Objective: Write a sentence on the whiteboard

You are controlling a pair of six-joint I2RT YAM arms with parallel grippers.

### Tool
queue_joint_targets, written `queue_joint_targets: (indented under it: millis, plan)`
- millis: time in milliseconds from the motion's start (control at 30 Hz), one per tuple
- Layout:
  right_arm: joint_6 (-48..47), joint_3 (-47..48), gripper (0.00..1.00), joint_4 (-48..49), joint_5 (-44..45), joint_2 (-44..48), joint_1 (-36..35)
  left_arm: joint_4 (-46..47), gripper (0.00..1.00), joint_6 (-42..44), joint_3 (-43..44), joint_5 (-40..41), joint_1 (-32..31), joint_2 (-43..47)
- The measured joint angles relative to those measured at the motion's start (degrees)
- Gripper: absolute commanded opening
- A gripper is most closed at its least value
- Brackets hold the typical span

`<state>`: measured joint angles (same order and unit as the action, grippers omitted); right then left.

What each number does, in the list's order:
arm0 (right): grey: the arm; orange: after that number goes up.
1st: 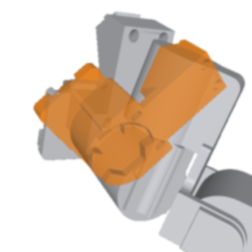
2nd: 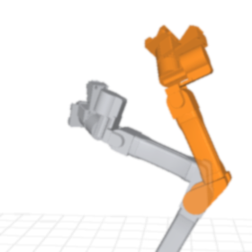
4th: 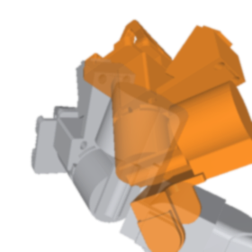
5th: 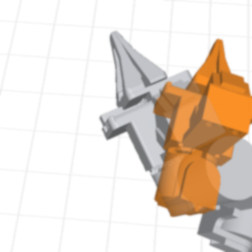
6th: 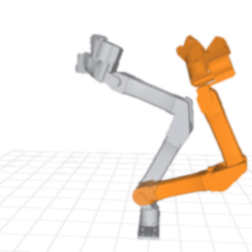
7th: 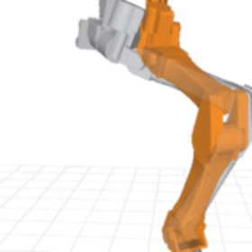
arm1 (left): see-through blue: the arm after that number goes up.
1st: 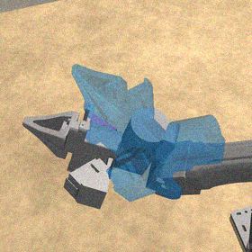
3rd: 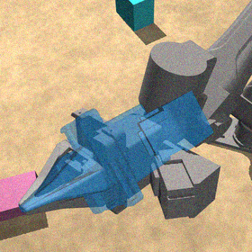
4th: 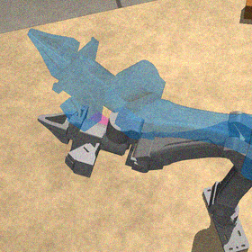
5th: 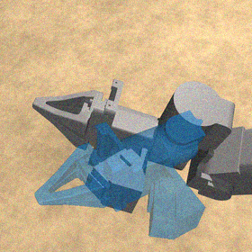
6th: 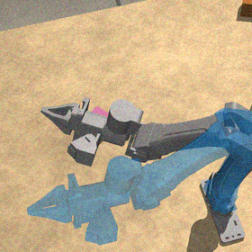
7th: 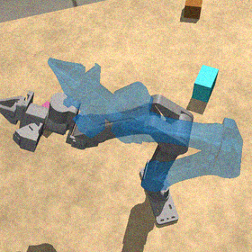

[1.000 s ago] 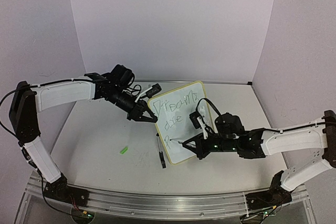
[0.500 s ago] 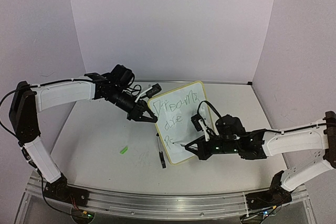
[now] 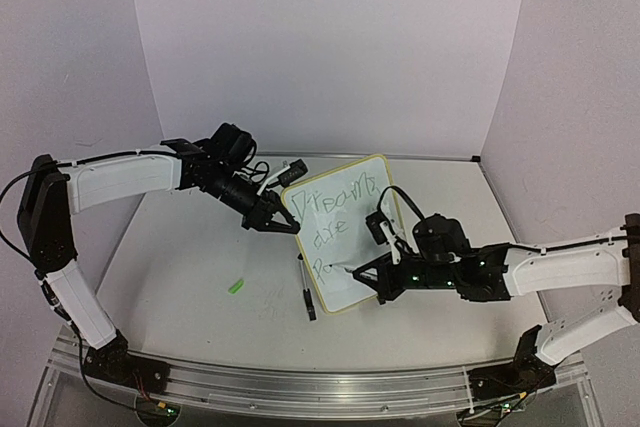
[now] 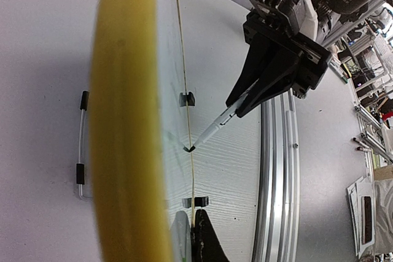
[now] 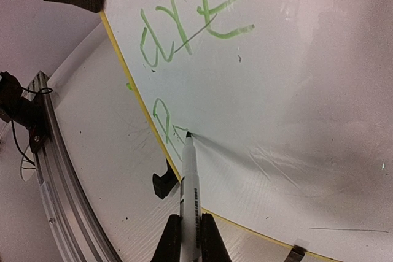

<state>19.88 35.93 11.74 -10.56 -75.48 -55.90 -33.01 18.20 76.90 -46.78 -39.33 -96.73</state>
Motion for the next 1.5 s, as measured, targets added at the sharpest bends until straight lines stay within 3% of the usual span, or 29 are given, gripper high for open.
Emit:
queue_joint_targets:
  millis: [367, 600, 1500]
  plan:
    - [-0.24, 0.48, 0.0, 0.2, -0.63, 0.1, 0.0, -0.02, 0.0, 0.0, 0.0, 0.0, 0.0, 0.0]
    - [0.37, -1.38, 0.0, 0.5, 0.27, 5.51, 0.0, -0.04, 0.0, 0.0, 0.0, 0.0, 0.0, -0.02]
    - [0.53, -0.89, 0.0, 0.78, 0.04, -0.47, -0.13, -0.02, 0.0, 0.0, 0.0, 0.0, 0.0, -0.08]
